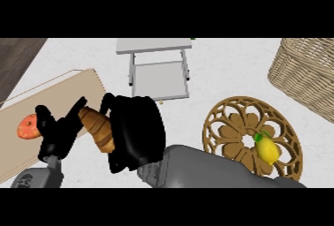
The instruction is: Pick the croissant from the placemat and place it in the tiered shelf
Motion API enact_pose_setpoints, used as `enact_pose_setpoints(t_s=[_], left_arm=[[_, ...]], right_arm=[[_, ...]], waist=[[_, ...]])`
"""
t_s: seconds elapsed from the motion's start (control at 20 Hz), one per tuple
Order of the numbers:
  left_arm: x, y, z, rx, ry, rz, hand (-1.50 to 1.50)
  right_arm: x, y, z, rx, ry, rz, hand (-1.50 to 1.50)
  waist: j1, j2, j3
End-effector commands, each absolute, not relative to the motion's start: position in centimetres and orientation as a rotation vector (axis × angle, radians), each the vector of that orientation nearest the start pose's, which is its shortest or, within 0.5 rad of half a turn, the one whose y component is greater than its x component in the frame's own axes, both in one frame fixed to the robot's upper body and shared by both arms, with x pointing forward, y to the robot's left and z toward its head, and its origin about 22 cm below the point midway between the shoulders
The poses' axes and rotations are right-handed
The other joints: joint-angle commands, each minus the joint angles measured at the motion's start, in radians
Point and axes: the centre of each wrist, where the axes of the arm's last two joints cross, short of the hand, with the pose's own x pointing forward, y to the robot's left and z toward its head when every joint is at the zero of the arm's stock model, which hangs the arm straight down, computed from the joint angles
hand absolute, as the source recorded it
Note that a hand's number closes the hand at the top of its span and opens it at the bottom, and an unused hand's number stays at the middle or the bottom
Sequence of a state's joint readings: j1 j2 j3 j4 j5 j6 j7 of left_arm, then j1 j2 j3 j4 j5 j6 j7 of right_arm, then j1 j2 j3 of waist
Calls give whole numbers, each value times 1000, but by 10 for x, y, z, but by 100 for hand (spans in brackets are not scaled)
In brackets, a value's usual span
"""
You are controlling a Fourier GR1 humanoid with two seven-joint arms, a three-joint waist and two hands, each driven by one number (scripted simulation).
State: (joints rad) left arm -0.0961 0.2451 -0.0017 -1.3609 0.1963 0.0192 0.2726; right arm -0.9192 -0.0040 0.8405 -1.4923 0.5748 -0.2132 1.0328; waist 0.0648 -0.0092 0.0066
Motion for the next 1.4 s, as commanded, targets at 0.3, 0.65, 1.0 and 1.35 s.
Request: enact_pose_setpoints(t_s=[0.3, 0.65, 1.0, 1.35], left_arm=[[246, 289, -31, 84, -1093, 23, 0], [252, 280, -20, 93, -1121, 46, 0], [255, 287, -30, 81, -1107, 32, 0], [259, 291, -24, 89, -1110, 28, 0]], right_arm=[[232, 62, 288, -675, -1726, 766, 150], [277, 58, 317, -703, -1690, 654, 150], [309, 44, 382, -726, -1706, 609, 150], [360, 21, 384, -735, -1678, 658, 150]], waist=[[-42, 0, -9], [-56, 8, -7], [-57, 13, -9], [-47, 17, -9]])
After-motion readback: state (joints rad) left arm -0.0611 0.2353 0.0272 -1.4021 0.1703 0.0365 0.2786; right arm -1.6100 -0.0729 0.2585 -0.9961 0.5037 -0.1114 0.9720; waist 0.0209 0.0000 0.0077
